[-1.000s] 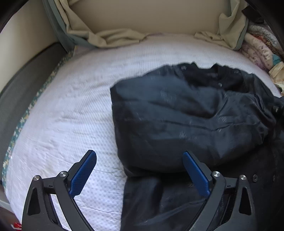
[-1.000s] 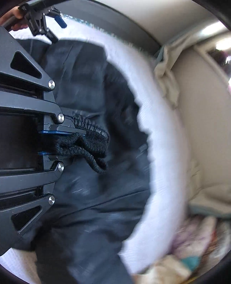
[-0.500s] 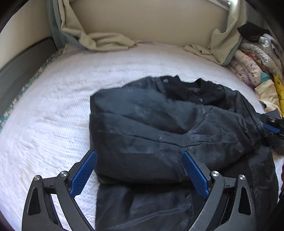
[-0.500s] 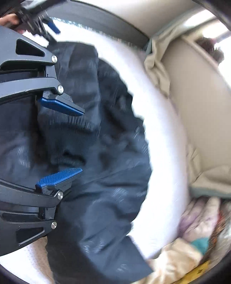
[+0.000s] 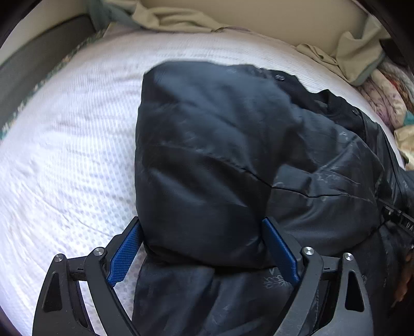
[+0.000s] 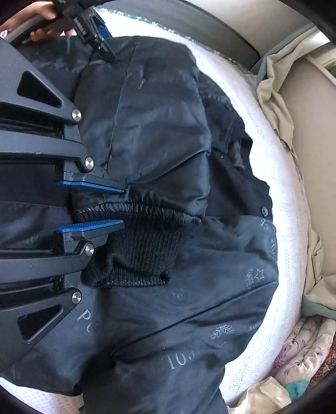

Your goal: Fold large clothes

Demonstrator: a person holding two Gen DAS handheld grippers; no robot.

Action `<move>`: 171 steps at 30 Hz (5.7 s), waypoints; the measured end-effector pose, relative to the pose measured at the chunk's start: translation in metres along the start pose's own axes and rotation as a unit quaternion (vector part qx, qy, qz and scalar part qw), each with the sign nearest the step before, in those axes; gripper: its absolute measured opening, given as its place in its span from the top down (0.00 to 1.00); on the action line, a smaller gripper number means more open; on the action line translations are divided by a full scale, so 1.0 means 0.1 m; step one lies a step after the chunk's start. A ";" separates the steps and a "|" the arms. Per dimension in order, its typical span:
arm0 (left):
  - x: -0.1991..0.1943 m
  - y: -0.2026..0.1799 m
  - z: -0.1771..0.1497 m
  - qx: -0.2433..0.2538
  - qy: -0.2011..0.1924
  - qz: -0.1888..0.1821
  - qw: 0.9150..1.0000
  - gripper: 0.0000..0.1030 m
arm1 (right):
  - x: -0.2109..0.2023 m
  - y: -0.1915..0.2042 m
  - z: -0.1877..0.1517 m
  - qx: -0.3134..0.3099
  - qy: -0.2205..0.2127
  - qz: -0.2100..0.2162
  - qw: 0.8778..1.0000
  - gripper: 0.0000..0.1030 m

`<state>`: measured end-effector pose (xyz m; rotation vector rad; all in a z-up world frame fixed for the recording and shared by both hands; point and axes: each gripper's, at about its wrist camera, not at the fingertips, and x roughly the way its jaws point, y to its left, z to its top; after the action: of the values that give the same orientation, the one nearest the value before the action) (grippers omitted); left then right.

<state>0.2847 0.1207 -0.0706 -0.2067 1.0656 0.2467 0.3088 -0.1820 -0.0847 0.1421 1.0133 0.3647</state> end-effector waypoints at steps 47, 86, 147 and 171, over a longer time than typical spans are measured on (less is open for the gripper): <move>-0.43 -0.65 -0.04 0.095 -0.100 -0.013 0.990 0.01 | -1.52 -1.29 -0.19 0.209 -0.134 -0.005 0.969 0.19; -0.81 -0.25 -0.04 -0.015 -0.102 -0.059 0.993 0.01 | -2.24 -2.91 -0.40 0.321 -0.272 -0.148 0.895 0.91; -0.36 -0.17 0.11 -0.130 -0.006 -0.273 0.953 0.91 | -1.49 -0.29 0.03 0.086 -0.162 0.010 0.983 0.17; -0.94 -0.02 0.03 -0.073 -0.126 -0.067 0.987 0.57 | -1.37 -0.61 0.26 0.090 -0.149 -0.051 0.983 0.74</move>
<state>0.2445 0.1106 0.0133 -0.3678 0.7804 0.2225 0.2801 -0.2872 0.0211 0.2982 0.7528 0.1519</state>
